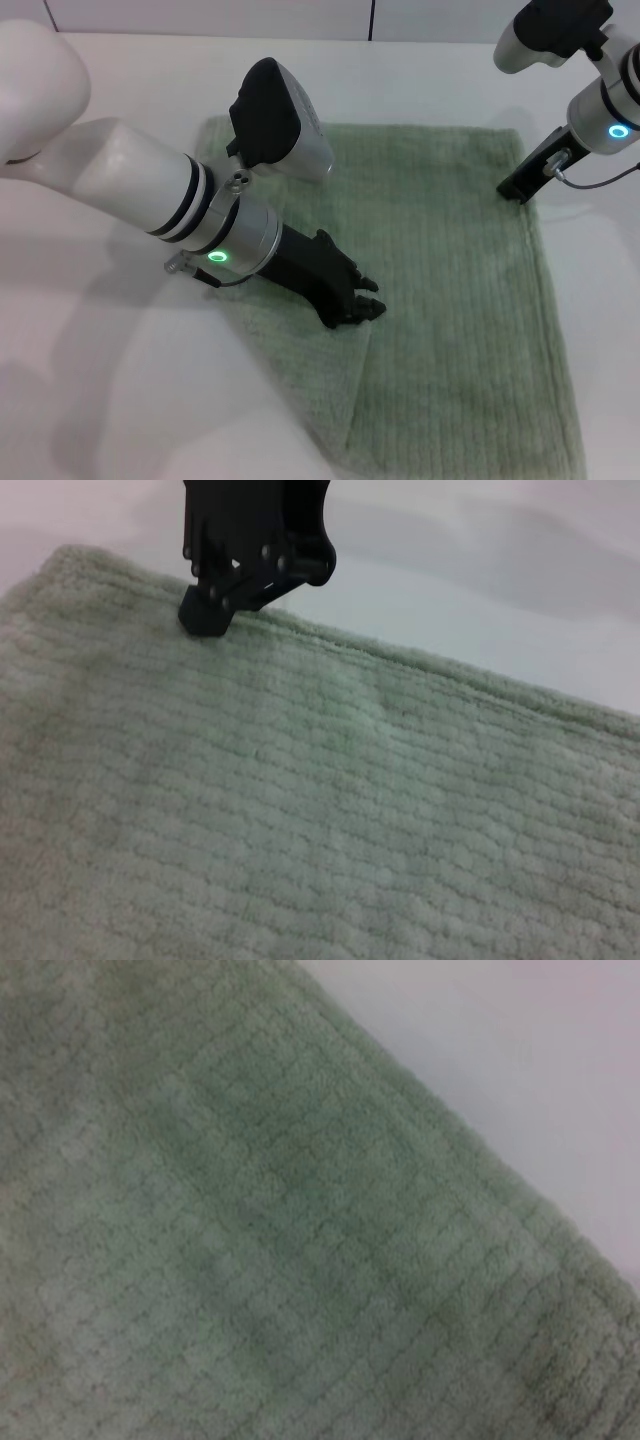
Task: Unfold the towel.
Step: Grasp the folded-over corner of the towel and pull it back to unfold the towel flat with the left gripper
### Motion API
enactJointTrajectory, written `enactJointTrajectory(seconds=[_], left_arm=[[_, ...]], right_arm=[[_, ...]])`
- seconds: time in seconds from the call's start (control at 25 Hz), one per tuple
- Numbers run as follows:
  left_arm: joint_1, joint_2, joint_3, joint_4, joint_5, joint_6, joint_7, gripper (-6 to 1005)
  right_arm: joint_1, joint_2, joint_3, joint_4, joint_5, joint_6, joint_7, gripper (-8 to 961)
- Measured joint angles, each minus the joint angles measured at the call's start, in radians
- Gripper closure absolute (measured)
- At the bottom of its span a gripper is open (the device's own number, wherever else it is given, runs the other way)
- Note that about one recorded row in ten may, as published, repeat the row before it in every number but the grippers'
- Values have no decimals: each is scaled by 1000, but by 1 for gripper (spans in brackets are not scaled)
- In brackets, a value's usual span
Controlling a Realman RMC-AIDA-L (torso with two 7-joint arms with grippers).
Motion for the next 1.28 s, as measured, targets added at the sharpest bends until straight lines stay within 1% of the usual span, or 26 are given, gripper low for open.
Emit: enactJointTrajectory(seconds=[0.16,0.4,0.6,0.76,0.92,0.96,1.0,1.04,1.2,1.24,1.28], left_arm=[[1,1,0,7,4,-1,-5,712],[0,4,-9,14,2,12,-5,902],[5,8,-16,47,5,62,-5,900],[7,12,-61,68,23,131,-5,900],[7,12,-61,68,23,131,-5,906],[7,13,-121,87,49,192,-6,908],[7,13,-121,87,49,192,-6,908],[7,15,-179,104,74,258,-6,907],[7,15,-179,104,74,258,-6,906],[-4,17,-294,132,133,410,-5,906],[-7,17,-332,146,161,459,-7,906]], right_arm=[[0,-2,0,0,0,0,0,920],[0,-2,0,0,0,-2,0,919],[0,-4,0,0,0,0,0,918],[0,-5,0,0,0,1,0,918],[0,-6,0,0,0,1,0,917],[0,-6,0,0,0,2,0,917],[0,-6,0,0,0,2,0,917],[0,-6,0,0,0,2,0,917],[0,-6,0,0,0,2,0,916],[0,-6,0,0,0,2,0,916],[0,-6,0,0,0,2,0,916]])
